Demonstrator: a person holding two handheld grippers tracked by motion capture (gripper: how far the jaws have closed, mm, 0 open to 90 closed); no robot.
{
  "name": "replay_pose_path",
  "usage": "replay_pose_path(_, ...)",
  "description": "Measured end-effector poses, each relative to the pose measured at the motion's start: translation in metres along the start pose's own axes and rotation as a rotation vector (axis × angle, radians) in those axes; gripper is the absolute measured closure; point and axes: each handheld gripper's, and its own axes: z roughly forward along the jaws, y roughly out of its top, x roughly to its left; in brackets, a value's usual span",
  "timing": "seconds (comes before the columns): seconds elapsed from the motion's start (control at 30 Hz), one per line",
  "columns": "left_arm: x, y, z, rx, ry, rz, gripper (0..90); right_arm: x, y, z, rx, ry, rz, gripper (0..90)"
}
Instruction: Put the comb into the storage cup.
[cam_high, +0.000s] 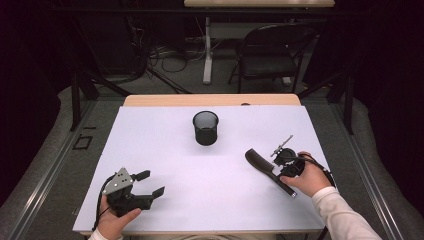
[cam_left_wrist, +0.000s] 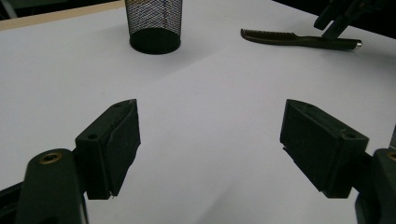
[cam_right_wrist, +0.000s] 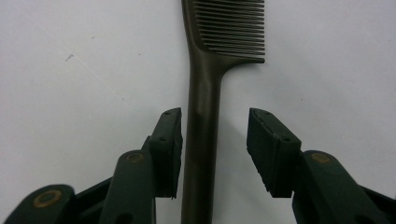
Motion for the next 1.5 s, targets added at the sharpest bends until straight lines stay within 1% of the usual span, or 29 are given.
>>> replay_pose_path(0.1, 0.000, 0.000, 0.000, 0.001, 0.000, 0.000, 20.3, 0.000, 0.000, 0.001, 0.002, -0.010, -0.023, 57.0)
replay_pose_path(0.13, 0.000, 0.000, 0.000, 0.000, 0.000, -0.001, 20.2, -0.001, 0.001, 0.000, 0.023, -0.018, -0.039, 57.7)
replay_pose_path(0.17, 0.000, 0.000, 0.000, 0.000, 0.000, -0.001, 20.3, 0.000, 0.000, 0.003, -0.013, 0.000, -0.032, 58.1)
replay_pose_path(0.23, 0.000, 0.000, 0.000, 0.000, 0.000, -0.001, 20.3, 0.001, 0.000, 0.004, -0.012, 0.005, -0.024, 58.8)
replay_pose_path(0.27, 0.000, 0.000, 0.000, 0.001, 0.000, -0.001, 20.2, 0.000, 0.002, 0.001, 0.051, 0.001, -0.046, 59.7)
replay_pose_path(0.3, 0.000, 0.000, 0.000, 0.002, 0.000, 0.000, 20.3, 0.001, 0.000, 0.005, -0.001, 0.014, -0.029, 59.4)
replay_pose_path(0.33, 0.000, 0.000, 0.000, 0.002, 0.000, 0.001, 20.3, 0.002, 0.000, 0.007, -0.005, 0.012, -0.032, 59.3)
replay_pose_path(0.37, 0.000, 0.000, 0.000, 0.001, -0.001, 0.001, 20.3, 0.003, 0.000, 0.007, -0.002, 0.009, -0.028, 59.3)
replay_pose_path(0.4, 0.000, 0.000, 0.000, 0.001, 0.000, 0.001, 20.3, 0.002, 0.001, 0.007, 0.023, 0.007, -0.046, 59.3)
replay_pose_path(0.43, 0.000, 0.000, 0.000, 0.001, 0.000, 0.000, 20.3, 0.003, 0.002, 0.006, 0.046, 0.007, -0.046, 59.4)
replay_pose_path(0.47, 0.000, 0.000, 0.000, 0.001, 0.000, 0.000, 20.3, 0.003, 0.001, 0.009, 0.022, 0.011, -0.036, 59.1)
replay_pose_path(0.53, 0.000, 0.000, 0.000, 0.000, -0.003, -0.002, 20.3, 0.004, 0.001, 0.010, 0.030, 0.008, -0.042, 58.9)
replay_pose_path(0.57, 0.000, 0.000, 0.000, 0.001, -0.001, -0.002, 20.3, 0.004, 0.002, 0.010, 0.041, 0.008, -0.035, 59.1)
replay_pose_path(0.6, 0.000, 0.000, 0.000, 0.001, -0.001, -0.002, 20.3, 0.003, 0.004, 0.006, 0.111, -0.002, -0.056, 58.8)
replay_pose_path(0.63, 0.000, 0.000, 0.000, 0.002, -0.002, -0.001, 20.2, 0.003, 0.005, 0.005, 0.137, -0.009, -0.061, 59.1)
replay_pose_path(0.67, 0.000, 0.000, 0.000, 0.002, -0.002, -0.001, 20.3, 0.003, 0.005, 0.006, 0.137, -0.012, -0.059, 59.6)
replay_pose_path(0.7, 0.000, 0.000, 0.000, 0.003, -0.002, 0.000, 20.2, 0.004, 0.003, 0.010, 0.082, -0.007, -0.032, 59.8)
replay_pose_path(0.73, 0.000, 0.000, 0.000, 0.003, -0.002, 0.000, 20.3, 0.005, 0.000, 0.016, 0.003, 0.008, -0.007, 60.0)
replay_pose_path(0.77, 0.000, 0.000, 0.000, 0.003, -0.002, 0.000, 20.2, 0.005, 0.000, 0.018, -0.017, 0.012, -0.004, 60.9)
replay_pose_path(0.8, 0.000, 0.000, 0.001, 0.002, -0.002, 0.000, 20.2, 0.004, 0.003, 0.012, 0.083, -0.004, -0.026, 61.3)
replay_pose_path(0.87, 0.000, 0.000, 0.001, 0.002, -0.004, -0.001, 20.3, 0.004, 0.003, 0.012, 0.086, -0.009, -0.029, 61.9)
replay_pose_path(0.9, 0.000, 0.000, 0.001, 0.002, -0.004, -0.001, 20.2, 0.005, 0.002, 0.015, 0.052, 0.002, -0.012, 62.5)
replay_pose_path(0.97, 0.000, 0.000, 0.001, 0.002, -0.004, -0.001, 20.3, 0.005, 0.002, 0.015, 0.063, 0.000, -0.004, 63.3)
replay_pose_path(1.07, 0.000, 0.000, 0.001, 0.004, -0.002, -0.001, 20.3, 0.004, 0.004, 0.013, 0.098, -0.005, -0.016, 64.4)
replay_pose_path(1.13, 0.000, 0.000, 0.001, 0.004, -0.002, -0.001, 20.2, 0.003, 0.003, 0.014, 0.090, -0.003, -0.021, 65.2)
replay_pose_path(1.17, 0.000, 0.000, 0.001, 0.004, -0.002, -0.001, 20.3, 0.004, 0.002, 0.016, 0.061, 0.001, -0.012, 65.8)
replay_pose_path(1.23, 0.000, 0.000, 0.001, 0.004, -0.002, -0.001, 20.3, 0.004, 0.002, 0.016, 0.071, 0.005, -0.010, 66.8)
replay_pose_path(1.3, 0.000, -0.001, 0.001, 0.002, -0.004, -0.001, 20.2, 0.004, 0.003, 0.015, 0.101, 0.003, -0.023, 68.1)
replay_pose_path(1.5, 0.001, -0.001, 0.001, 0.004, -0.004, -0.001, 20.3, 0.004, 0.003, 0.017, 0.099, 0.003, -0.024, 70.8)
